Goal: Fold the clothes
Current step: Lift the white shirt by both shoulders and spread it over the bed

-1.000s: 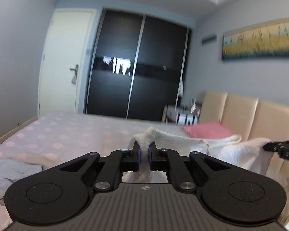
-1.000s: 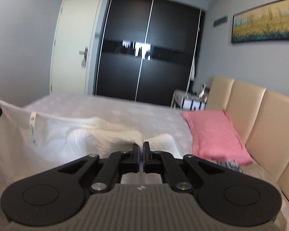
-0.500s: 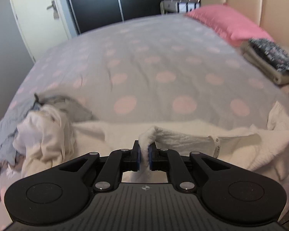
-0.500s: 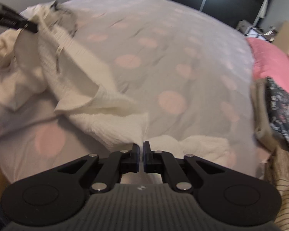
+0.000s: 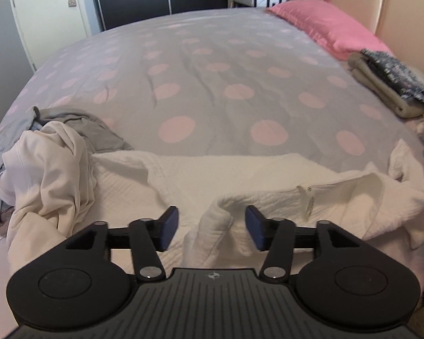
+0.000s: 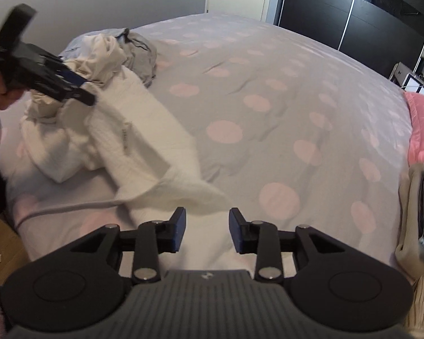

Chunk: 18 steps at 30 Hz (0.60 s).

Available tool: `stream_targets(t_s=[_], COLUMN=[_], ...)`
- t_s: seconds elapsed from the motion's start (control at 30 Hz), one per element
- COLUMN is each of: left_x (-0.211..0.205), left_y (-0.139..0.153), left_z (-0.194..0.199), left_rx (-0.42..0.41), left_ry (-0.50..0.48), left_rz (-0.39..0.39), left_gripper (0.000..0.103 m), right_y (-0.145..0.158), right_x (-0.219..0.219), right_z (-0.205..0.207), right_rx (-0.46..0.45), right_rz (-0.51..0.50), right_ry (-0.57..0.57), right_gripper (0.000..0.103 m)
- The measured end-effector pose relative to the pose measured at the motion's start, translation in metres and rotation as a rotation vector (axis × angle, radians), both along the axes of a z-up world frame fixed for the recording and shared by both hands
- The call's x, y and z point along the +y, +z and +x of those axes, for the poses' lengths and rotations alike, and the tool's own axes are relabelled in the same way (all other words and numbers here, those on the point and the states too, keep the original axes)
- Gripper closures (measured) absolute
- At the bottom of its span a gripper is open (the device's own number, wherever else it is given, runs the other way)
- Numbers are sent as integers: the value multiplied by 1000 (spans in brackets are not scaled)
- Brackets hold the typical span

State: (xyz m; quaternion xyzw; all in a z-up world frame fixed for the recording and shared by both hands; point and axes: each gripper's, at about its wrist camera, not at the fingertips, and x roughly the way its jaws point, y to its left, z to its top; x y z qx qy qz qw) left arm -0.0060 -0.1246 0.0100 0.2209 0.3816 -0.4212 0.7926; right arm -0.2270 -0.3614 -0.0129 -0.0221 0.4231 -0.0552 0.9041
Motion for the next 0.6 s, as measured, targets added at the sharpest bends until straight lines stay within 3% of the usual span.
stream_targets(t_s=[0.07,0.23,0.4,0.6], left_x=[8,28,29,17], left_y=[5,2,-23,-41], left_z=[1,-3,0,-1], left_rx=[12,24,30,27], left_ry=[-29,-107,-128,-130], left_rz=[-34,-36,70,150], left_gripper=[49,45,45,52], right_y=[-8,-27,-43,-63], right_x=[-9,-21,-25,-12], right_z=[15,41,54,63], right_rx=[17,57,86,140], right_rz=[-26,-78,-124,-282], right_ry=[5,65,145,323], right_gripper=[66,65,64,61])
